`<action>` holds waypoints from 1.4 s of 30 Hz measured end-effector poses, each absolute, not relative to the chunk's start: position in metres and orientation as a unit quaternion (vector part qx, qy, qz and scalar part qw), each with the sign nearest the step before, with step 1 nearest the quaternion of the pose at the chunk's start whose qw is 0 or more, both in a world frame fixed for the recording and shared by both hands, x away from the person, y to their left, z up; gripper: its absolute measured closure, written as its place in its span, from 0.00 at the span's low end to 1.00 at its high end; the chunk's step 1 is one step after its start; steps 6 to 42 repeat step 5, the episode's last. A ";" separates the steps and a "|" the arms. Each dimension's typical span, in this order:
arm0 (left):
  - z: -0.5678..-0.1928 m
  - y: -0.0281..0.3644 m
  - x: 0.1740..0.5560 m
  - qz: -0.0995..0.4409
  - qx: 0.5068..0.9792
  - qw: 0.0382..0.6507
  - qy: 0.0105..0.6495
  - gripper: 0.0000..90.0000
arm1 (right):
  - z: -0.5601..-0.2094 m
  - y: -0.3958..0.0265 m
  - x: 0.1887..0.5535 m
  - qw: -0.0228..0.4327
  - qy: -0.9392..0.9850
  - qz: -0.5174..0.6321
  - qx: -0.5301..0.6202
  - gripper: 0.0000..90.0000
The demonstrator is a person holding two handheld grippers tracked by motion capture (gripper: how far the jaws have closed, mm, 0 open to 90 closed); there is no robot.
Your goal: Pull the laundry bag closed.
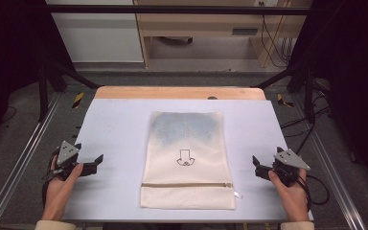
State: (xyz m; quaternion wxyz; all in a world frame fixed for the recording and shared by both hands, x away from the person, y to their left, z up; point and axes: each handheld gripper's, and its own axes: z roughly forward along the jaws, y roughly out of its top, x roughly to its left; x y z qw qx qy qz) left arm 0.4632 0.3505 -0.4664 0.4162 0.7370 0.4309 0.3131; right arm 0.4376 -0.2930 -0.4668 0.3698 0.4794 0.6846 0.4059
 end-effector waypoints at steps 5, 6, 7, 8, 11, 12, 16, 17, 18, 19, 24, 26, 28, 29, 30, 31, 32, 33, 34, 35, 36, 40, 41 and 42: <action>-0.466 0.351 0.463 0.314 0.734 0.421 0.430 0.05 | -0.468 -0.294 0.438 0.370 0.684 0.406 0.480 0.07; -0.466 0.351 0.463 0.314 0.734 0.421 0.430 0.05 | -0.468 -0.294 0.438 0.370 0.684 0.406 0.480 0.07; -0.466 0.351 0.463 0.314 0.734 0.421 0.430 0.05 | -0.468 -0.294 0.438 0.370 0.684 0.406 0.480 0.07; -0.466 0.351 0.463 0.314 0.734 0.421 0.430 0.05 | -0.468 -0.294 0.438 0.370 0.684 0.406 0.480 0.07; -0.466 0.351 0.463 0.314 0.734 0.421 0.430 0.05 | -0.468 -0.294 0.438 0.370 0.684 0.406 0.480 0.07; -0.466 0.351 0.463 0.314 0.734 0.421 0.430 0.05 | -0.468 -0.294 0.438 0.370 0.684 0.406 0.480 0.07; -0.466 0.351 0.463 0.314 0.734 0.421 0.430 0.05 | -0.468 -0.294 0.438 0.370 0.684 0.406 0.480 0.07; -0.466 0.351 0.463 0.314 0.734 0.421 0.430 0.05 | -0.468 -0.294 0.438 0.370 0.684 0.406 0.480 0.07; -0.466 0.351 0.463 0.314 0.734 0.421 0.430 0.05 | -0.468 -0.294 0.438 0.370 0.684 0.406 0.480 0.07; -0.466 0.351 0.463 0.314 0.734 0.421 0.430 0.05 | -0.468 -0.294 0.438 0.370 0.684 0.406 0.480 0.07; -0.466 0.351 0.463 0.314 0.734 0.421 0.430 0.05 | -0.468 -0.294 0.438 0.370 0.684 0.406 0.480 0.07; -0.466 0.351 0.463 0.314 0.734 0.421 0.430 0.05 | -0.468 -0.294 0.438 0.370 0.684 0.406 0.480 0.07; -0.466 0.351 0.463 0.314 0.734 0.421 0.430 0.05 | -0.468 -0.294 0.438 0.370 0.684 0.406 0.480 0.07; -0.466 0.351 0.463 0.314 0.734 0.421 0.430 0.05 | -0.468 -0.294 0.438 0.370 0.684 0.406 0.480 0.07; -0.466 0.351 0.463 0.314 0.734 0.421 0.430 0.05 | -0.468 -0.294 0.438 0.370 0.684 0.406 0.480 0.07; -0.466 0.351 0.463 0.314 0.734 0.421 0.430 0.05 | -0.468 -0.294 0.438 0.370 0.684 0.406 0.480 0.07; -0.466 0.351 0.463 0.314 0.734 0.421 0.430 0.05 | -0.468 -0.294 0.438 0.370 0.684 0.406 0.480 0.07; -0.466 0.351 0.463 0.314 0.734 0.421 0.430 0.05 | -0.468 -0.294 0.438 0.370 0.684 0.406 0.480 0.07; -0.466 0.351 0.463 0.314 0.734 0.421 0.430 0.05 | -0.468 -0.294 0.438 0.370 0.684 0.406 0.480 0.07; -0.466 0.351 0.463 0.314 0.734 0.421 0.430 0.05 | -0.468 -0.294 0.438 0.370 0.684 0.406 0.480 0.07; -0.466 0.351 0.463 0.314 0.734 0.421 0.430 0.05 | -0.468 -0.294 0.438 0.370 0.684 0.406 0.480 0.07; -0.466 0.351 0.463 0.314 0.734 0.421 0.430 0.05 | -0.468 -0.294 0.438 0.370 0.684 0.406 0.480 0.07; -0.466 0.351 0.463 0.314 0.734 0.421 0.430 0.05 | -0.468 -0.294 0.438 0.370 0.684 0.406 0.480 0.07; -0.466 0.351 0.463 0.314 0.734 0.421 0.430 0.05 | -0.468 -0.294 0.438 0.370 0.684 0.406 0.480 0.07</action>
